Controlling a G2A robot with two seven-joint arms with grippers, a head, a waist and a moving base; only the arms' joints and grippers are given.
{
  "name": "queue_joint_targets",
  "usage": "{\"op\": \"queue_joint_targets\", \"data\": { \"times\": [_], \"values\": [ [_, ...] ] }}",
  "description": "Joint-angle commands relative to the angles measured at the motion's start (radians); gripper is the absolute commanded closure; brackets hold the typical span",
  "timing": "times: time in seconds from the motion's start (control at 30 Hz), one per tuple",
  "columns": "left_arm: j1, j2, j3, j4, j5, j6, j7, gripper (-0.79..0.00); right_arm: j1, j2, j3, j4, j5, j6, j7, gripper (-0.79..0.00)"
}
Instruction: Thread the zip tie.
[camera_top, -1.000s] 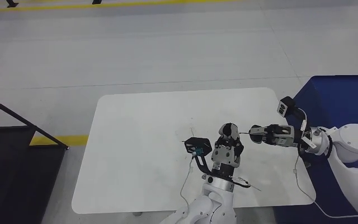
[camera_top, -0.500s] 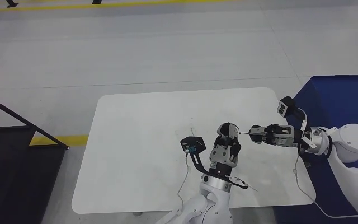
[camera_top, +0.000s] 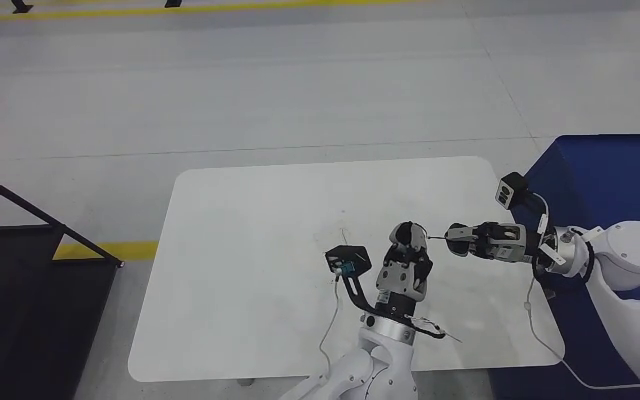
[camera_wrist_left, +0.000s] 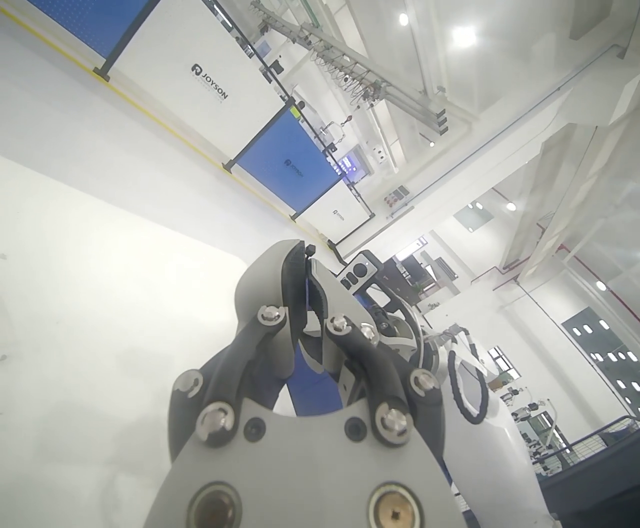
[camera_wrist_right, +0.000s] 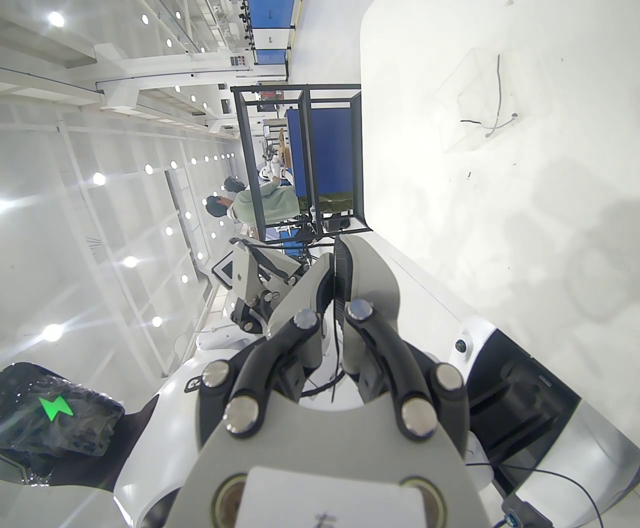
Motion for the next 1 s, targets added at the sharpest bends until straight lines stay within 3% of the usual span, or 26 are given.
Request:
{"op": "queue_joint_targets", "data": {
  "times": [0.0,0.97],
  "values": [
    [0.000,0.001,0.000,-0.002,-0.003,-0.004,0.009,0.000,0.000,0.000,0.000,0.000,0.000,0.000,0.000,0.000],
    [-0.017,-0.009,0.013,0.012,-0.023,-0.010,0.015,0.000,0.000,0.000,0.000,0.000,0.000,0.000,0.000,0.000]
  ]
}}
